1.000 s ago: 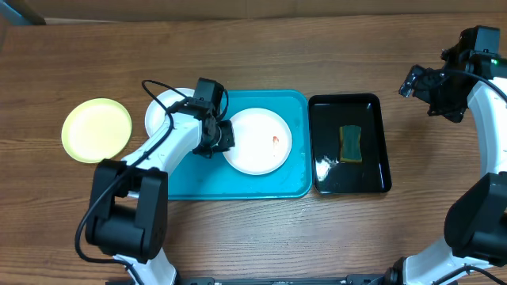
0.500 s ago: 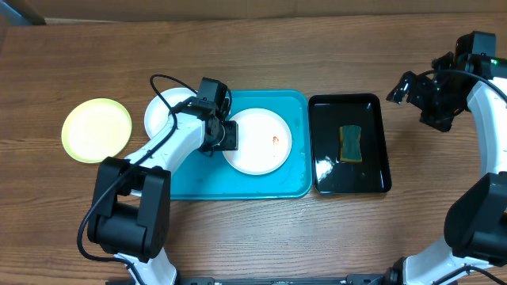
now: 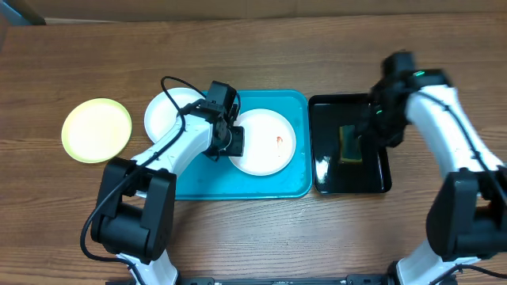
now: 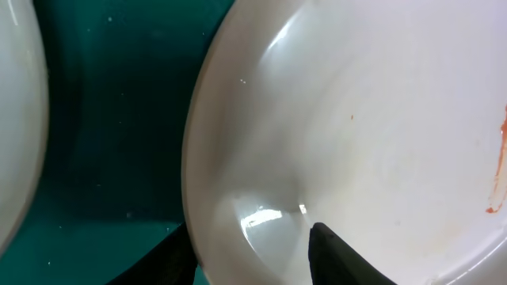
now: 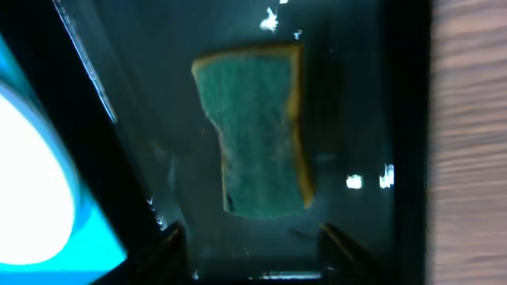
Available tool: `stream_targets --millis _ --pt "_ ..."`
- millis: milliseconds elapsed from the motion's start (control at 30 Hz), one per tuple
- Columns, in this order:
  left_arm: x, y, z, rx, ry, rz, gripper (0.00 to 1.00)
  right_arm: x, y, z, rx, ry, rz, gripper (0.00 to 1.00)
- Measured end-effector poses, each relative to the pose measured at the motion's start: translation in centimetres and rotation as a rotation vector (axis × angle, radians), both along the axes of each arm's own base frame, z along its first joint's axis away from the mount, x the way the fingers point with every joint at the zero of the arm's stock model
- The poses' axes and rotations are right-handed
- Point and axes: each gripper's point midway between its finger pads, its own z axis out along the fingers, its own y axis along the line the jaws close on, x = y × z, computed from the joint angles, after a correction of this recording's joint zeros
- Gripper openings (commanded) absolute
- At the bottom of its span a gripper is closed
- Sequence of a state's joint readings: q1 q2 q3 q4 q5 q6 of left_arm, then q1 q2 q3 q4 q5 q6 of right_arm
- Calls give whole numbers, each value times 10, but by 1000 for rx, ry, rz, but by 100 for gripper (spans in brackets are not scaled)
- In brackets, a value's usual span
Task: Clean dirty plates on tray and stack at the side
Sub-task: 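Reach the right gripper into the black tray toward the sponge, then grasp the green sponge with the right gripper and dip it in water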
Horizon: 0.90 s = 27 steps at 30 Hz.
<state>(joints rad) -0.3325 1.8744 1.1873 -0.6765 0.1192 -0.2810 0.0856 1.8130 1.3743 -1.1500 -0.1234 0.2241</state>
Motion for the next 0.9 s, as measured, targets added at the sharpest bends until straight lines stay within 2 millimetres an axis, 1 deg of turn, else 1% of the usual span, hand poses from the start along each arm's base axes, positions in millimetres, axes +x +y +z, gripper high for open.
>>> stream_targets --millis 33,100,133,367,433,500,567,667,733,767,800,867,900 --pt "0 -1 0 0 1 -2 47 -2 3 -7 -18 -1 10 27" --pt "0 -1 0 0 0 -2 47 -6 6 -22 -62 -10 41 10" --pt "0 -1 0 0 0 -2 47 -7 7 -28 -77 -14 48 4" --pt "0 -1 0 0 0 -2 49 -15 0 -70 -122 -62 32 4" --pt "0 -1 0 0 0 -2 49 -15 0 -72 -116 -86 29 7" --pt "0 -1 0 0 0 -2 49 -16 1 -71 -110 -87 27 12" --pt "0 -1 0 0 0 -2 49 -19 2 -67 -104 -64 28 14" --pt "0 -1 0 0 0 -2 49 -22 4 -53 -97 -15 30 16" --pt "0 -1 0 0 0 -2 50 -9 7 -35 -86 -37 30 16" --pt "0 -1 0 0 0 -2 50 -1 9 -26 -80 -55 29 14" --pt "0 -1 0 0 0 -2 50 20 13 -7 -68 -121 27 4" --pt "0 -1 0 0 0 -2 51 32 15 3 -60 -164 20 4" --pt "0 -1 0 0 0 -2 51 33 15 4 -59 -170 24 4"
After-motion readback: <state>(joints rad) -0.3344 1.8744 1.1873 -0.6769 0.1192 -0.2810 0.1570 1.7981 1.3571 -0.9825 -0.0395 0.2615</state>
